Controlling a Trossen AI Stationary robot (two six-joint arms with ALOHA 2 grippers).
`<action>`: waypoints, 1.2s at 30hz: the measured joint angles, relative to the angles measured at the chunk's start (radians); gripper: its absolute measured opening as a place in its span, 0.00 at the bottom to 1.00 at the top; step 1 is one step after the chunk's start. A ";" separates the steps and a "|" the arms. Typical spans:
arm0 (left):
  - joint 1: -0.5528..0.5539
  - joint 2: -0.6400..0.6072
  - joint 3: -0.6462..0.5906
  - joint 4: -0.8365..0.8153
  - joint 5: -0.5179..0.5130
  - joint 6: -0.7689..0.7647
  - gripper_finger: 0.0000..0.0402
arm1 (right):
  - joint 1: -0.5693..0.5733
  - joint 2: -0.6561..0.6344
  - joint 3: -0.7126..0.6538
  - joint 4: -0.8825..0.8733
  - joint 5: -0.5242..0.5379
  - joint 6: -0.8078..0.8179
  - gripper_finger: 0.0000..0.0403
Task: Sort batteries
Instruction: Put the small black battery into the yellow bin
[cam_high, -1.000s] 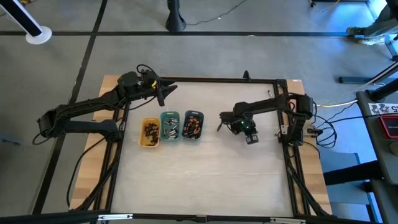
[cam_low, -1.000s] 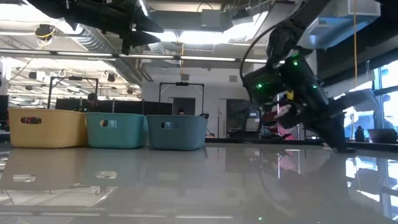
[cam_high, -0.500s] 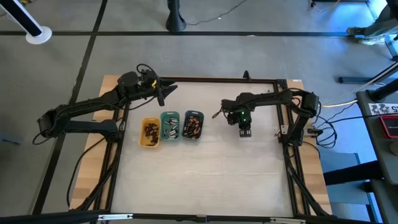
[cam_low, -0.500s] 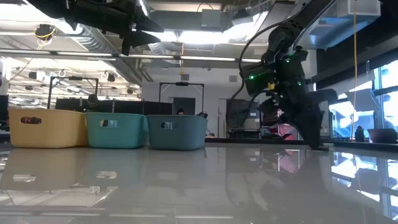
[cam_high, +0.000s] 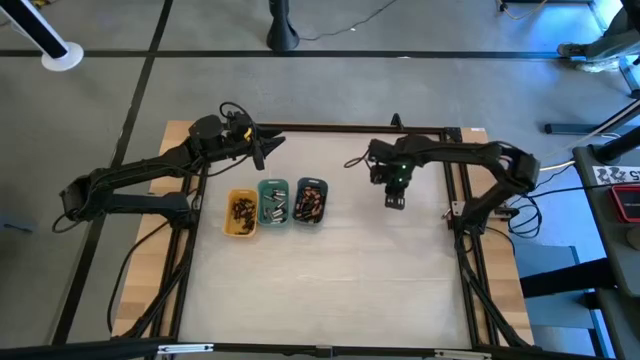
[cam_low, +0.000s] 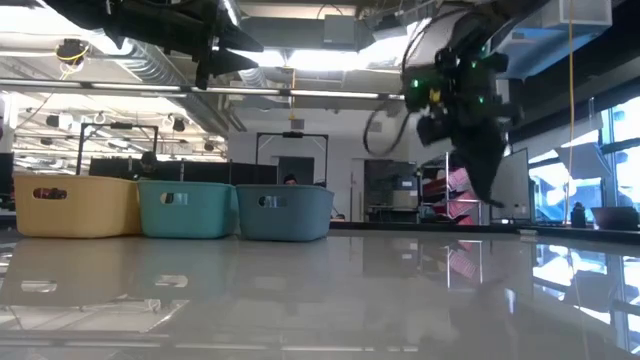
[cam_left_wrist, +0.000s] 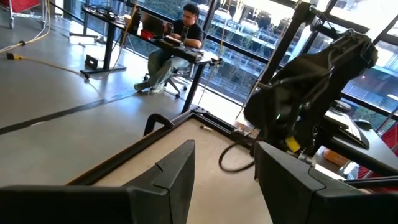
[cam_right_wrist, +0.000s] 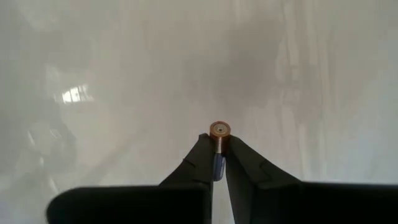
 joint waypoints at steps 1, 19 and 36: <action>0.000 0.000 0.000 0.000 0.000 -0.001 0.39 | 0.001 -0.014 0.010 0.007 -0.008 0.006 0.05; -0.107 0.136 0.000 0.200 0.000 -0.111 0.39 | -0.013 -0.074 0.216 0.269 -0.321 0.098 0.05; -0.130 0.228 0.000 0.352 0.243 -0.245 0.39 | -0.063 -0.066 0.220 0.922 -0.536 0.413 0.05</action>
